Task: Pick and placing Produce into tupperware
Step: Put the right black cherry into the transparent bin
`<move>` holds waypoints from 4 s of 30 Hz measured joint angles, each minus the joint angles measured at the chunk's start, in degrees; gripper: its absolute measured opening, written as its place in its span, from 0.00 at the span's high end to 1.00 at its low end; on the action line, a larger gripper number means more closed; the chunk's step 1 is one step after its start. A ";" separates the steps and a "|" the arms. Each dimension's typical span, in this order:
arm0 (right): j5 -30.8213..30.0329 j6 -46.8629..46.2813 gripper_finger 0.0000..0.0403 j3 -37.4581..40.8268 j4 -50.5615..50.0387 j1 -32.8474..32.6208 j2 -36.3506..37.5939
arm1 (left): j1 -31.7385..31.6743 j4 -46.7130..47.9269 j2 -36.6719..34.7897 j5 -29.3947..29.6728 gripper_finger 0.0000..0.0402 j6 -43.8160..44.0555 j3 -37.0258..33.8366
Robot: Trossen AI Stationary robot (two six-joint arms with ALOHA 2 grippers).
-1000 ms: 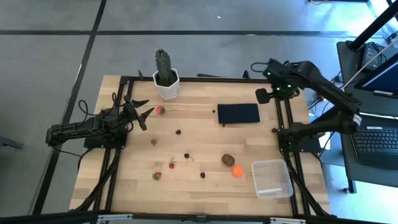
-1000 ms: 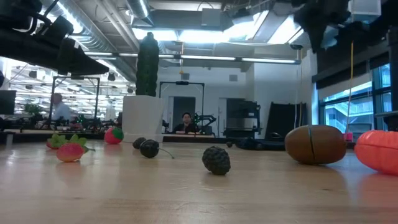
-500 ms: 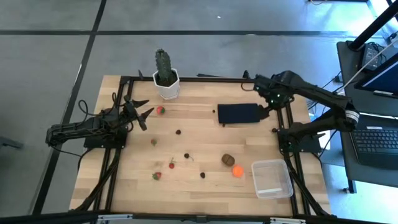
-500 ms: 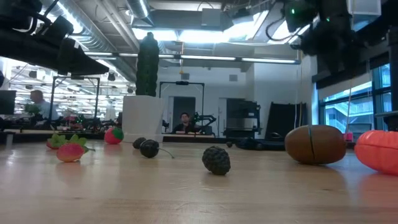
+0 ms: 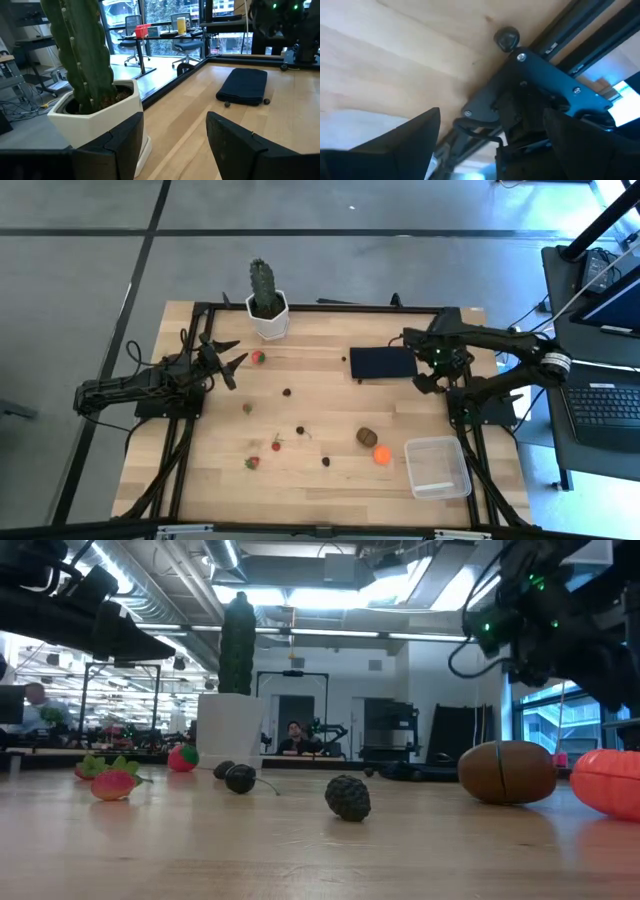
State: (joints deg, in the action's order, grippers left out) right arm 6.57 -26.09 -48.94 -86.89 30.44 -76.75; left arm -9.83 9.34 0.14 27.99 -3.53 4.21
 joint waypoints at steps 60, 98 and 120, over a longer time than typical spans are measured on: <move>-9.09 18.13 0.12 0.43 9.40 -6.40 -24.20 | -0.01 0.00 0.00 0.00 0.48 -0.17 0.01; -12.54 27.48 0.12 -7.11 4.98 -5.34 -33.96 | 0.00 0.01 0.00 0.01 0.48 -0.10 0.01; -14.64 27.38 0.12 -3.39 7.52 -4.61 -38.05 | 0.00 0.02 0.02 0.00 0.48 -0.09 0.02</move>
State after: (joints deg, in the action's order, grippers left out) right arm -8.08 1.29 -52.34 -79.37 25.82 -114.80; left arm -9.83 9.36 0.16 27.99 -3.62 4.23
